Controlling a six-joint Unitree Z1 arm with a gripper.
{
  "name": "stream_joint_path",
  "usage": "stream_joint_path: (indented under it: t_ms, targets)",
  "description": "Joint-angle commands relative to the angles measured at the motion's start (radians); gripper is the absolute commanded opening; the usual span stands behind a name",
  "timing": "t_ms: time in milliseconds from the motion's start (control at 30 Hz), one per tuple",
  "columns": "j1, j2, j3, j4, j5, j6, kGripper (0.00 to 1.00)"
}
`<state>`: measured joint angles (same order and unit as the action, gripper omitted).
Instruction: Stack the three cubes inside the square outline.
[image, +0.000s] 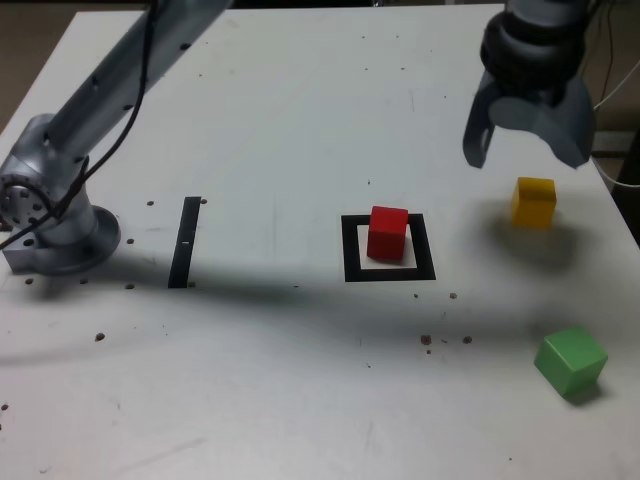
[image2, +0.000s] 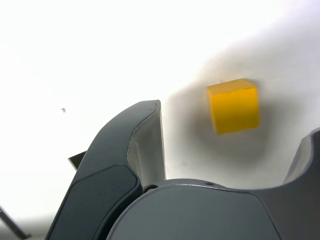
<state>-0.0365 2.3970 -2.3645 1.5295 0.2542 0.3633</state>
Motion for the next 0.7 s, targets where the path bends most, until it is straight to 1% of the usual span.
stream_joint_path:
  t_ms: [0,300,400,667]
  targets:
    - [0.001,0.023,0.001,-0.020,0.005,0.002,0.91]
    - [0.000,0.070,-0.010,-0.049,0.001,0.006,0.90]
    - [-0.001,0.085,-0.025,-0.050,-0.011,0.009,0.89]
    - [-0.006,0.115,-0.068,-0.049,-0.060,0.017,0.85]
